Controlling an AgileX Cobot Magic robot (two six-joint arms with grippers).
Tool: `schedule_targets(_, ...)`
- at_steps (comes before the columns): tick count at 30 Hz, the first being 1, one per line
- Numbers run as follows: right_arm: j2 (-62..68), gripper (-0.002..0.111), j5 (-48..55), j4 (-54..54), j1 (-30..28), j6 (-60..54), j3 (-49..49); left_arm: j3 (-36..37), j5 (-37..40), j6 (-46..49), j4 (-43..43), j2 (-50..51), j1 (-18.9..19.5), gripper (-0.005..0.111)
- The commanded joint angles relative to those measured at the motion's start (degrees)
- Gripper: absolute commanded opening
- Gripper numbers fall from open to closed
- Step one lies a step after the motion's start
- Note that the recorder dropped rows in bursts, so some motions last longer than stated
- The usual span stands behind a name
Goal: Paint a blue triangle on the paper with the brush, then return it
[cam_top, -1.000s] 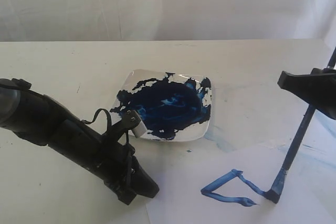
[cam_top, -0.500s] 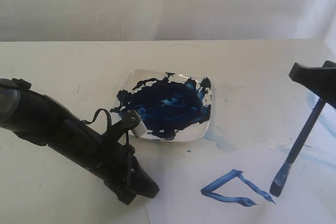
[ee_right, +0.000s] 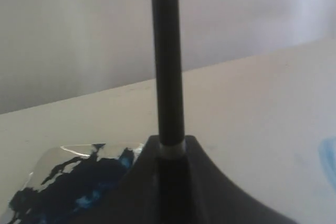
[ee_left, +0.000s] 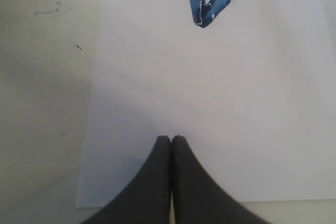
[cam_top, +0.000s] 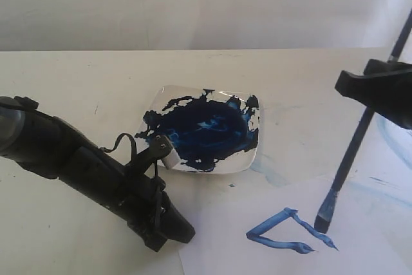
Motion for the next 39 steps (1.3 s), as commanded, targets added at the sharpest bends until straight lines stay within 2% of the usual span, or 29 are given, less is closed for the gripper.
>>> schedule_targets(1,-0.1,0.000,4.3,-13.5,0.1,8.4,-2.5,0.2,1.0,-0.2,0.2,-0.1,-0.4,0.000)
schedule_targets(6,-0.1,0.000,7.6,-28.8,0.1,19.9,-4.5,0.2,1.0,-0.2,0.2,-0.1,-0.4,0.000)
schedule_targets(11,0.0,0.000,7.5,-51.6,0.1,42.1,-4.6,0.2,1.0,-0.2,0.2,-0.1,-0.4,0.000)
schedule_targets(15,0.0,0.000,4.3,-65.9,0.0,56.0,-4.6,0.2,1.0,-0.2,0.2,-0.1,-0.4,0.000)
schedule_targets(26,4.6,0.000,-2.8,-86.4,-0.5,73.8,-4.6,0.2,1.0,-0.2,0.2,-0.1,-0.4,0.000)
schedule_targets(32,6.7,0.000,-11.2,-105.7,-7.0,90.5,-4.6,0.2,1.0,-0.2,0.2,-0.1,-0.4,0.000)
schedule_targets(39,9.1,0.000,-26.3,-118.3,-16.9,100.4,-4.6,0.2,1.1,-0.2,0.2,-0.1,-0.4,0.000)
